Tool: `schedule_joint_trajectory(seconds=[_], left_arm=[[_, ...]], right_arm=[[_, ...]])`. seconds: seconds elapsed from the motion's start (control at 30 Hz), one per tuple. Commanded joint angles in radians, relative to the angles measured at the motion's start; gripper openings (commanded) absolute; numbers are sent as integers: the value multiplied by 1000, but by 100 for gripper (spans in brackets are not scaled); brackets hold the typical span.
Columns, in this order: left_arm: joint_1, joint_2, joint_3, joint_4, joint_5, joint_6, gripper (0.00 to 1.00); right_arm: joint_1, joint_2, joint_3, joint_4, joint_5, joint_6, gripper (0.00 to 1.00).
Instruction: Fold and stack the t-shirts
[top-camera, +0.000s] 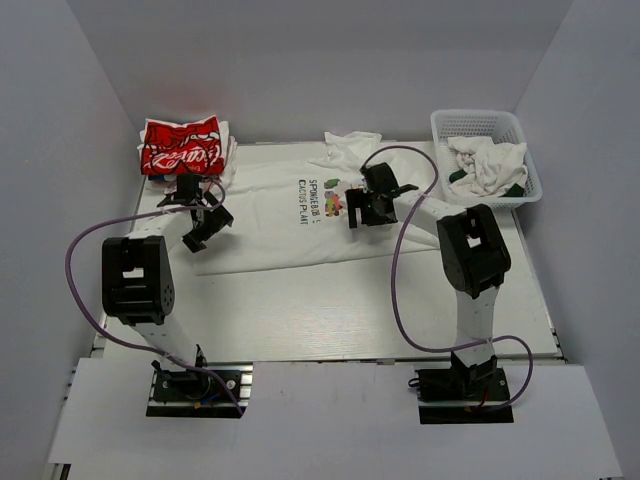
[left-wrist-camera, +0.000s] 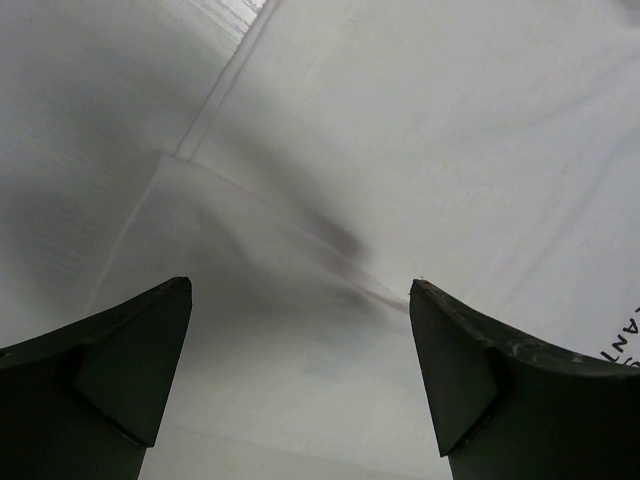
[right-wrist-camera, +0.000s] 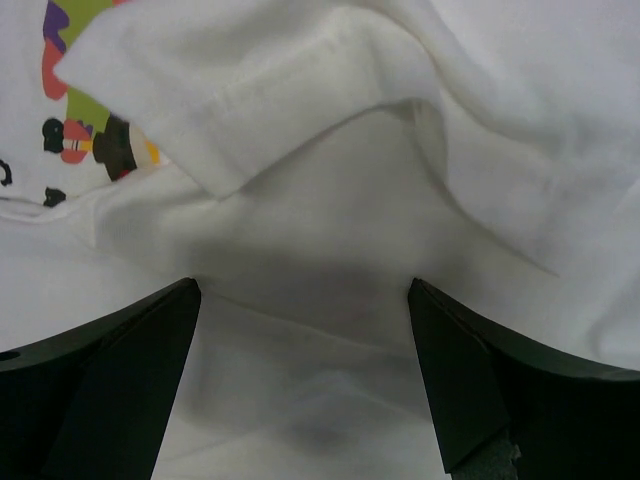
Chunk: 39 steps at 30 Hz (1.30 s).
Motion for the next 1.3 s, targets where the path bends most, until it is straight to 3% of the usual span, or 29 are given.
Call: schedule_joint_trajectory(seconds=[0.0,0.17,0.4,0.53,0.57,0.73,0.93,0.97,1.03,1.07,1.17,1.27], left_arm=[[-2,-65,-28,54,38,25,100],[-2,-56,-80,107,68,25,100],[-2,7,-115,93,48,34,100],[7,28,-137,84,38,35,100],[7,29,-137,84,29,35,100],[7,3,-137,71,20,35,100],[-2,-17,-126,82,20,44,100],[-2,-17,-126,82,20,44,100],[-2,-17,-126,94,20,44,100],[-2,-17,-126,106,20,44,100],[-2,-2,-135,127,77,44,100],[-2,9,-145,127,100,44,100]], right_arm=[[-22,29,69,112,-68,40,90],[-27,102,133,164,-42,40,90],[-35,270,345,123,64,17,90],[-39,344,505,235,156,-41,90],[-38,382,524,343,182,-49,90],[-33,387,632,396,156,-122,90],[-42,173,385,344,191,-83,90],[-45,142,249,336,222,-74,90],[-41,12,143,350,210,-60,90],[-41,-50,-5,353,190,-46,90],[-47,-148,-195,370,158,9,90],[-53,-182,-256,344,136,20,90]])
